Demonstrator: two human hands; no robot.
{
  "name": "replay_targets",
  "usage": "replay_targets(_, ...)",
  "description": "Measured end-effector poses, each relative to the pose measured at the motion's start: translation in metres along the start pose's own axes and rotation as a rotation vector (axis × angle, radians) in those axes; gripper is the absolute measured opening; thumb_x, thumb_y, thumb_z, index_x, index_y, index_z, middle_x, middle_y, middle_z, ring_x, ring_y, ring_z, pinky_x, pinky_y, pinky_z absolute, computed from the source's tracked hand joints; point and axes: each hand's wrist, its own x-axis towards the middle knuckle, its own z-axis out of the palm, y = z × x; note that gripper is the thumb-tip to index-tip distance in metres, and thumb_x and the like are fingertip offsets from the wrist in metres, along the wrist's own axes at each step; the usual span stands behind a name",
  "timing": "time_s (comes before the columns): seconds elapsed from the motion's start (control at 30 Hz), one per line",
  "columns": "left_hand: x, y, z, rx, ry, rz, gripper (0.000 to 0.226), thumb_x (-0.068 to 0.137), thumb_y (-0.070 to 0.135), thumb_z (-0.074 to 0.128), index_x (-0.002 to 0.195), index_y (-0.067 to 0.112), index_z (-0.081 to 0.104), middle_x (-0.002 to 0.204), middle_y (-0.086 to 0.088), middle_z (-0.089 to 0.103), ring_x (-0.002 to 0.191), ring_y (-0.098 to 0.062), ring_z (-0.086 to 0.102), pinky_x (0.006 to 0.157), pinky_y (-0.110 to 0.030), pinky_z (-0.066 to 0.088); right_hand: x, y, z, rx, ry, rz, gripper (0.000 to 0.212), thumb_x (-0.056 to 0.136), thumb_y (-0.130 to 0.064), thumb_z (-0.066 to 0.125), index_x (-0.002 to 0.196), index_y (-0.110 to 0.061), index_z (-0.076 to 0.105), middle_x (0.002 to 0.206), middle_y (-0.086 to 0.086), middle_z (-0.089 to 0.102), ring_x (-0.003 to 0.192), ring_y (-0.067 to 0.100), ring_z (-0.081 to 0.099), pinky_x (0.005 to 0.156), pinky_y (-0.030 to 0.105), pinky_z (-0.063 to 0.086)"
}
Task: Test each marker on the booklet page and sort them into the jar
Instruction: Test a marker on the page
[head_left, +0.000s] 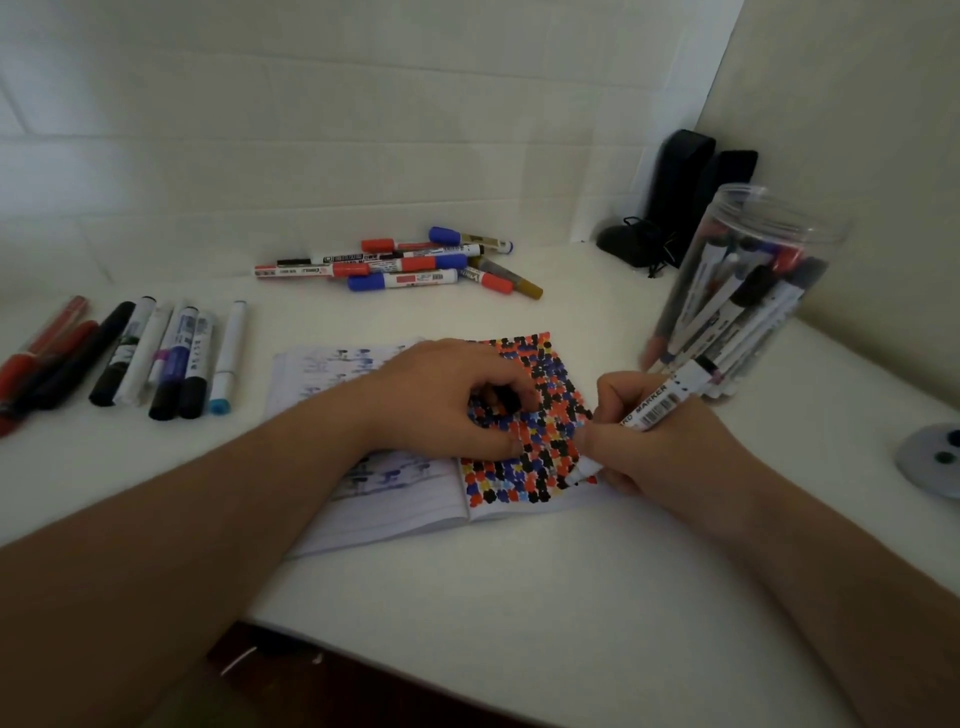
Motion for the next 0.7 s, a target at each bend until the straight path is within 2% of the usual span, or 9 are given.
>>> replay_targets(0.13,0.0007,-0.0009,0.0011,0.010,-0.004,0.004,0.043,0.080,0.058,0.076,0.120,0.048,0.063,0.112,0.026,0.061,0.103,0.006,0.057,0.092,-0.032,0.053,0.0012,-0.0007,-0.0017,-0.029,0.024,0.033,0.033,0.080,0.011,0.068,0.063,0.000,0.042,0.059,0.029,0.055,0.046,0.022,0.050,0.041,0.023,0.039)
replay_targets(0.27,0.0013,-0.0012,0.0011,0.008,-0.006,0.002,0.043,0.081,0.058,0.076,0.121,0.047,0.063,0.112,0.026,0.061,0.103,0.006,0.057,0.092,-0.032,0.053,0.0013,0.0010,-0.0008,-0.059,0.014,0.058,0.035,0.080,0.009,0.069,0.061,-0.008,0.045,0.054,0.015,0.055,0.047,0.022,0.050,0.043,0.023,0.039)
replay_targets(0.5,0.0003,-0.0011,0.0013,0.002,-0.008,0.001,0.042,0.081,0.057,0.076,0.120,0.048,0.064,0.111,0.027,0.061,0.102,0.006,0.057,0.092,-0.032,0.053,-0.0031,-0.0057,0.0013,-0.114,0.003,0.049,0.029,0.084,0.002,0.067,0.065,-0.006,0.047,0.048,0.004,0.056,0.041,0.012,0.049,0.041,0.019,0.038)
replay_targets(0.7,0.0011,-0.0010,0.0009,0.001,-0.014,-0.003,0.040,0.081,0.058,0.076,0.118,0.050,0.063,0.111,0.029,0.060,0.103,0.008,0.056,0.092,-0.031,0.052,-0.0015,-0.0048,-0.0002,-0.074,0.013,0.051,0.033,0.082,0.009,0.069,0.063,-0.006,0.046,0.058,0.024,0.057,0.047,0.020,0.051,0.042,0.021,0.038)
